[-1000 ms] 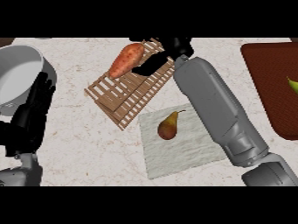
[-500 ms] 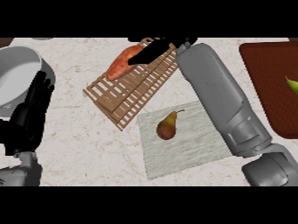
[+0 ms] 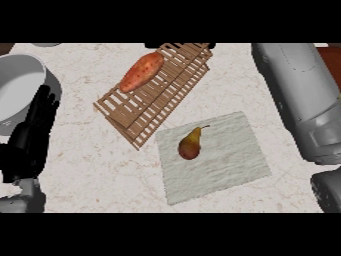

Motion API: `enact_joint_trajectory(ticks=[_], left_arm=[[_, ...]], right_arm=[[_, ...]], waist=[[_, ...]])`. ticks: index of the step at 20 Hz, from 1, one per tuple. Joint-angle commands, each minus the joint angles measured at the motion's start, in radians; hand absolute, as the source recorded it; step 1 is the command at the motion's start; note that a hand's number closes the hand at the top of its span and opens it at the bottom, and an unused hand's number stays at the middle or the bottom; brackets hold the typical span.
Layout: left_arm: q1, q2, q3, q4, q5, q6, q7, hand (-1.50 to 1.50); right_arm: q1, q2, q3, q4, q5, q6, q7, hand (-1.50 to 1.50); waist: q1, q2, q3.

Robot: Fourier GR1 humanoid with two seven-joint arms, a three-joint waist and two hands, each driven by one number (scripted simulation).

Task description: Pick the sweet potato from the placemat and place it in the tiered shelf

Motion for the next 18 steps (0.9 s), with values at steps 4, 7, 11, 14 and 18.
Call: enact_joint_trajectory(ticks=[4, 7, 11, 14, 18], left_arm=[[-0.083, -0.006, -0.003, 0.053, -0.017, 0.019, 0.022, 0.0], [-0.031, -0.014, -0.008, 0.043, -0.02, 0.014, -0.012, 0.0], [-0.017, 0.011, 0.016, 0.047, 0.019, -0.034, -0.05, 0.0], [-0.046, 0.003, 0.003, 0.007, -0.008, 0.004, 0.028, 0.0], [-0.049, -0.007, -0.006, 0.02, -0.008, -0.003, 0.007, 0.0]], right_arm=[[0.017, -0.202, -0.079, 0.083, -0.041, 0.1, 0.01, -1.5], [0.056, -0.295, -0.088, 0.082, -0.06, 0.221, -0.013, -1.5], [0.035, -0.363, -0.118, 0.18, -0.076, 0.312, -0.077, -1.5], [0.069, -0.41, -0.122, 0.174, -0.088, 0.39, -0.096, -1.5], [0.053, -0.436, -0.123, 0.247, -0.065, 0.399, -0.171, -1.5]], waist=[[0.0, 0.007, 0.0], [0.0, 0.004, 0.0], [0.024, 0.013, 0.001], [0.012, 0.006, 0.001], [0.028, 0.014, 0.001]])
